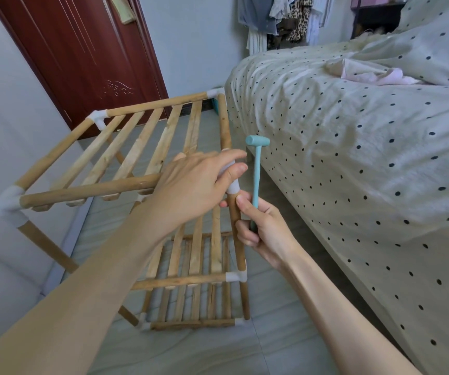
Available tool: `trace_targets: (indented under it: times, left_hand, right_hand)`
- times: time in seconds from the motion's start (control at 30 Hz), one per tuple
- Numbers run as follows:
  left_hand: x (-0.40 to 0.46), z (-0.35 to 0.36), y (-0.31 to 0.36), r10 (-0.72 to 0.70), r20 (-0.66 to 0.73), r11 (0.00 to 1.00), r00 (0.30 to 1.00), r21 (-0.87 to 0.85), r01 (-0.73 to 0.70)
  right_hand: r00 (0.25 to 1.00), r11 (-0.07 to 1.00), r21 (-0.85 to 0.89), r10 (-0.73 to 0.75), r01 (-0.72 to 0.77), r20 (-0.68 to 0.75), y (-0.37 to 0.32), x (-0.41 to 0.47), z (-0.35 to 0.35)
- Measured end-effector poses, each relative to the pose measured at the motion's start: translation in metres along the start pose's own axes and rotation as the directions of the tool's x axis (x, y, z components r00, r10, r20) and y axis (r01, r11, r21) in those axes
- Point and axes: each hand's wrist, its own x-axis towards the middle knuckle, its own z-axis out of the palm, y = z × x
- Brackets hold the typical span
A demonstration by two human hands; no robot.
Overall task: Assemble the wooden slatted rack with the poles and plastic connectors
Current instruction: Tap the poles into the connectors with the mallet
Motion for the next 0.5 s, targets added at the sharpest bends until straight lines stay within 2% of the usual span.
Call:
trace_targets:
  times: [0.1,0.17,0.37,0.5]
  left_hand:
    - [-0.004,0.015,0.0,-0.025,-0.137,0.984,0.99,0.17,0.049]
    - [-0.007,0.02,0.0,-0.032,-0.217,0.983,0.976,0.168,0.07]
    - [-0.01,0.02,0.001,-0.046,-0.178,0.984,0.983,0.159,0.075]
    - [-0.013,0.016,0.0,-0.052,-0.102,0.988,0.993,0.142,0.066]
  right_hand:
    - [0.999,0.999,-0.017,0.03,-0.03,-0.013,-0.003,-0.003,0.0]
    - [0.999,0.999,-0.015,0.036,-0.036,-0.027,-0.001,-0.002,0.0]
    - [0.991,0.988,-0.101,0.11,-0.117,-0.078,-0.009,0.001,-0.009]
    - [0.971,0.957,-0.271,0.037,-0.102,-0.236,-0.036,0.005,-0.01]
